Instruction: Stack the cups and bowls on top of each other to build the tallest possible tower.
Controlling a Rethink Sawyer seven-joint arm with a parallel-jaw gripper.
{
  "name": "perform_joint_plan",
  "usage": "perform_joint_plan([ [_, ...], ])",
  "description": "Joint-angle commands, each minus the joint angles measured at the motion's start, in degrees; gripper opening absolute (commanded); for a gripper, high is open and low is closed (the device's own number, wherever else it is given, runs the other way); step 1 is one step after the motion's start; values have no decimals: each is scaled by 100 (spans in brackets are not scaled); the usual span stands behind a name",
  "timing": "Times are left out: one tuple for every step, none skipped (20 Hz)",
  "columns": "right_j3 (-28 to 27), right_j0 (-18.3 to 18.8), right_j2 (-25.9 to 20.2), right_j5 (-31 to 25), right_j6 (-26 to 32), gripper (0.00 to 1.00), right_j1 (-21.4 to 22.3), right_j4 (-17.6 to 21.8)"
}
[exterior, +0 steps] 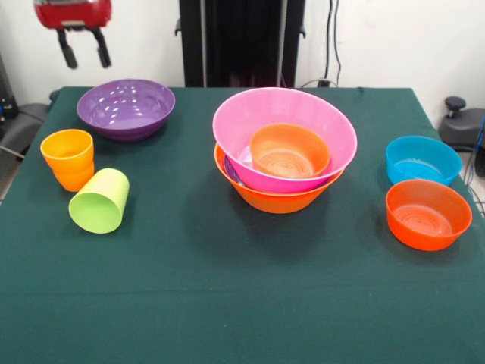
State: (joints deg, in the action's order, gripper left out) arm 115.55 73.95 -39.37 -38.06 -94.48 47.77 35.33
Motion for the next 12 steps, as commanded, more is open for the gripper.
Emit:
perform_joint_plan([
  [-198,-237,14,-293,680,100,93,333],
  [-236,-212,57,-176,663,100,-42,449],
  [-253,-184,107,-53,639,100,-167,551],
  [-274,-157,158,74,617,100,-283,654],
  [-284,-128,201,191,601,100,-378,754],
  [-319,-93,235,273,601,100,-493,837],
  [-353,-39,251,344,627,100,-616,910],
  [-390,9,255,391,650,100,-719,971],
  [-423,28,272,443,648,100,-804,1036],
  [-450,39,301,522,612,100,-891,1114],
  [-479,46,328,608,576,100,-987,1197],
  [-508,52,362,690,543,100,-1093,1286],
])
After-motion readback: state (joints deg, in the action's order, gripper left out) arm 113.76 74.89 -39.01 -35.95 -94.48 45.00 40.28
